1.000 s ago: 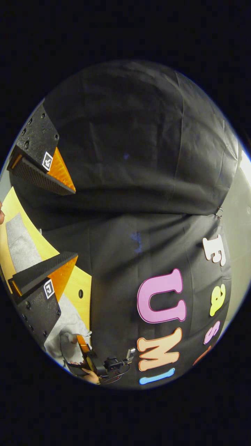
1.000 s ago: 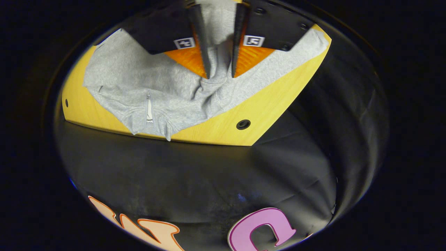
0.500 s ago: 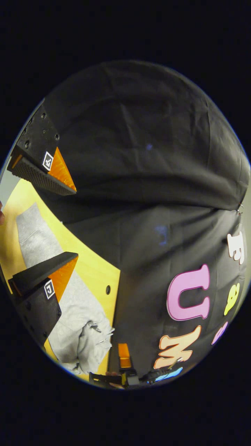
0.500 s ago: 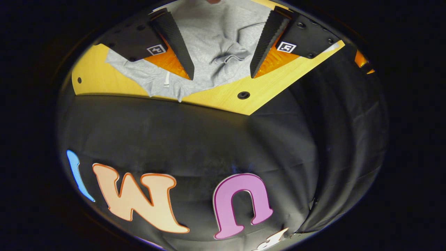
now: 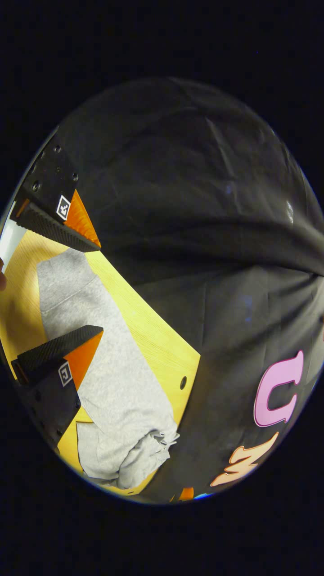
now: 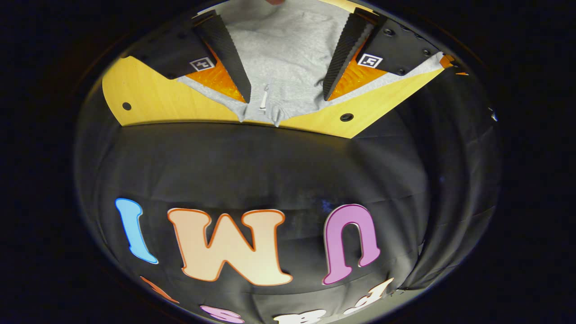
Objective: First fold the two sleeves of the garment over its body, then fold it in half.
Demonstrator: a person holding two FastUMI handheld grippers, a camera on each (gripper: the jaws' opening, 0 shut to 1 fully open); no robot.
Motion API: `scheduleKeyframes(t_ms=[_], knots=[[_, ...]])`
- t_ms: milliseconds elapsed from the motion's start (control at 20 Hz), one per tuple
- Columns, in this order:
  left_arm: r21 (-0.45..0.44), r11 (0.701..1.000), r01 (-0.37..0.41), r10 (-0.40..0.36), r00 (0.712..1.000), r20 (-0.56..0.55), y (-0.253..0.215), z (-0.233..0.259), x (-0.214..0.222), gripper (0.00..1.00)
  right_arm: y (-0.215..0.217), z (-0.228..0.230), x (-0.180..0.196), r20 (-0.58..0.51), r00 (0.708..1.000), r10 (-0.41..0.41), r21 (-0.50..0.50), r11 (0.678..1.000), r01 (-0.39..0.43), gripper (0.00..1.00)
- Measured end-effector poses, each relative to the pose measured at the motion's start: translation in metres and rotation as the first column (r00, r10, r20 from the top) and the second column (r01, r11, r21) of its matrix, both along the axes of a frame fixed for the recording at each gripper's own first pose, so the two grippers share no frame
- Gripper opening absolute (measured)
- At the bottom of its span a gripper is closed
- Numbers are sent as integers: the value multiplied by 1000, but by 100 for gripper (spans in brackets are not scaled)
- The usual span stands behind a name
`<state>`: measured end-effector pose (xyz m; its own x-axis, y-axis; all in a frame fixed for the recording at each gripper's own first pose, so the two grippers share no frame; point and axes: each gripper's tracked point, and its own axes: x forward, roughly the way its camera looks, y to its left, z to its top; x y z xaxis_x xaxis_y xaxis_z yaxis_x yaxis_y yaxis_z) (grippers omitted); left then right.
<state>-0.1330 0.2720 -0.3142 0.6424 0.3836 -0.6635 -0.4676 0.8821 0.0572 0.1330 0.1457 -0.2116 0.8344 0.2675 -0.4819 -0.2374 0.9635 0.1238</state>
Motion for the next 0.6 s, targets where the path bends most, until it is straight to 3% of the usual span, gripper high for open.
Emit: scheduleKeyframes(t_ms=[300,450,600], knots=[[-14,1000,-22,21,997,-74,3,-24,-6,97,-47,7,-3,2,998,-71,-9,997,71,99],[-28,999,-44,42,997,-62,2,-28,-7,99,-58,11,-4,14,997,-77,-20,997,78,96],[-50,998,-44,41,997,-62,-5,-33,-4,97,-64,12,-8,24,997,-68,-41,997,69,99]])
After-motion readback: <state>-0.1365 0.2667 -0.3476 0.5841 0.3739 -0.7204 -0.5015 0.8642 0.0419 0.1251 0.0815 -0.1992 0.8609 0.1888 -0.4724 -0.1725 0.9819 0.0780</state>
